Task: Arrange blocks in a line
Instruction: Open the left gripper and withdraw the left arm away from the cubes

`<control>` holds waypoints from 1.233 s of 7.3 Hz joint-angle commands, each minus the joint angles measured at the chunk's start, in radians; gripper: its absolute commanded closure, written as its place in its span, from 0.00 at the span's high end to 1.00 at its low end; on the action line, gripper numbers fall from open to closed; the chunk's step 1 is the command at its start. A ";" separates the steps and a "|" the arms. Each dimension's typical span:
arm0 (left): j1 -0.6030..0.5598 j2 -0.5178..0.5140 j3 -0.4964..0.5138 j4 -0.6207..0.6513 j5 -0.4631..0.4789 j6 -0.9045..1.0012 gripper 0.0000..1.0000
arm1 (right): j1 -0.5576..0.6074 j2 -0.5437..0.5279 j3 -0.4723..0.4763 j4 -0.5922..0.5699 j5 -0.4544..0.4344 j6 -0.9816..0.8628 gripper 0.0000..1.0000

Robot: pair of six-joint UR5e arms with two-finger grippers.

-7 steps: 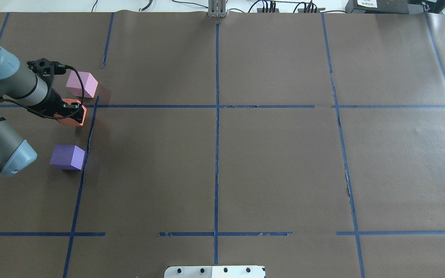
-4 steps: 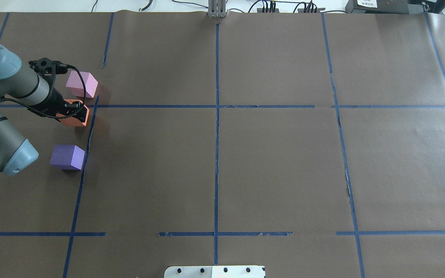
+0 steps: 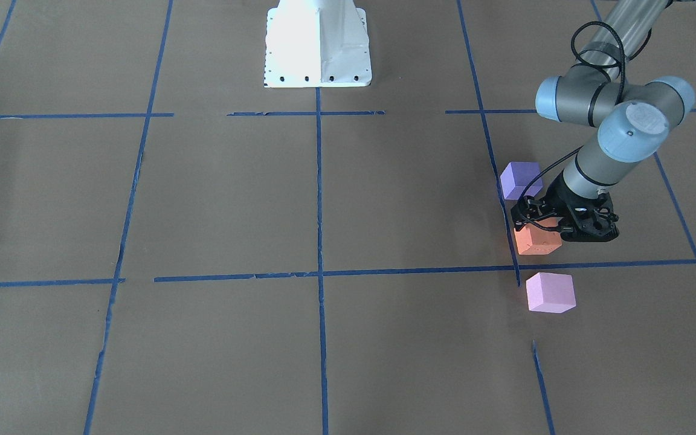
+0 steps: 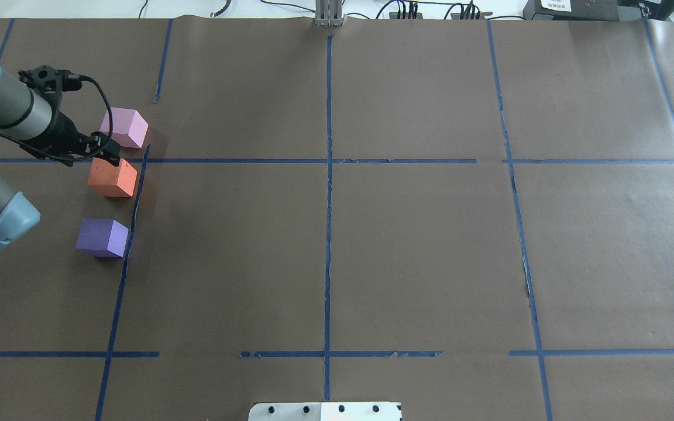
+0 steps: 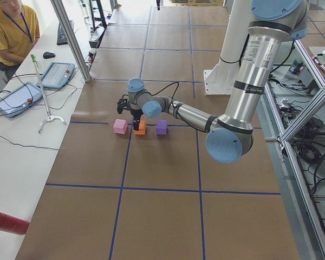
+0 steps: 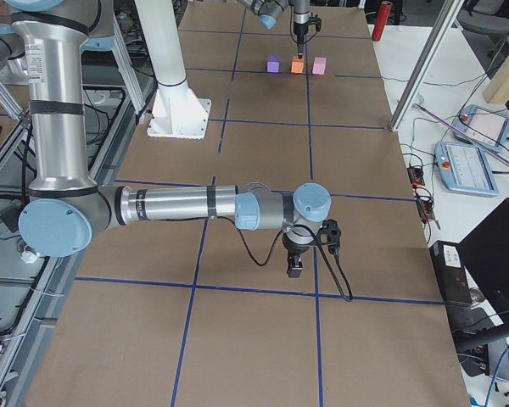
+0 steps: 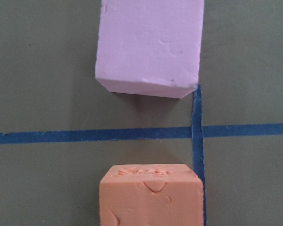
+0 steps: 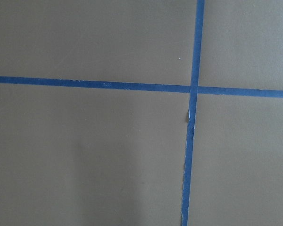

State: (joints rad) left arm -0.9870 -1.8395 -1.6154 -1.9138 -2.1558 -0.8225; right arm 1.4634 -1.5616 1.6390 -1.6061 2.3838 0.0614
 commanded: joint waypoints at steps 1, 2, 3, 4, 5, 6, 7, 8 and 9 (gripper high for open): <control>-0.160 0.028 -0.024 0.103 -0.021 0.253 0.99 | 0.000 0.000 0.001 0.000 0.000 0.000 1.00; -0.261 0.045 -0.024 0.204 -0.019 0.493 0.99 | 0.000 0.000 -0.001 0.000 0.000 0.000 1.00; -0.356 0.058 -0.015 0.267 -0.016 0.693 0.99 | 0.000 0.000 0.001 0.000 0.000 0.000 1.00; -0.442 0.109 -0.005 0.278 -0.016 0.855 1.00 | 0.000 0.000 -0.001 0.000 0.000 0.000 1.00; -0.503 0.171 0.021 0.274 -0.022 0.900 1.00 | 0.000 0.000 -0.001 0.000 0.000 0.000 1.00; -0.556 0.208 0.029 0.276 -0.022 0.899 1.00 | 0.000 0.000 -0.001 0.000 0.000 0.000 1.00; -0.562 0.221 0.029 0.273 -0.022 0.904 1.00 | 0.000 0.000 -0.001 0.000 0.000 0.000 1.00; -0.562 0.223 0.029 0.272 -0.024 0.905 1.00 | 0.000 0.000 -0.001 0.000 0.000 0.000 1.00; -0.561 0.221 0.029 0.271 -0.024 0.904 1.00 | 0.000 0.000 -0.001 0.000 0.000 0.000 1.00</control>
State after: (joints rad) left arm -1.5447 -1.6218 -1.5870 -1.6415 -2.1792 0.0797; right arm 1.4634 -1.5616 1.6384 -1.6061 2.3838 0.0613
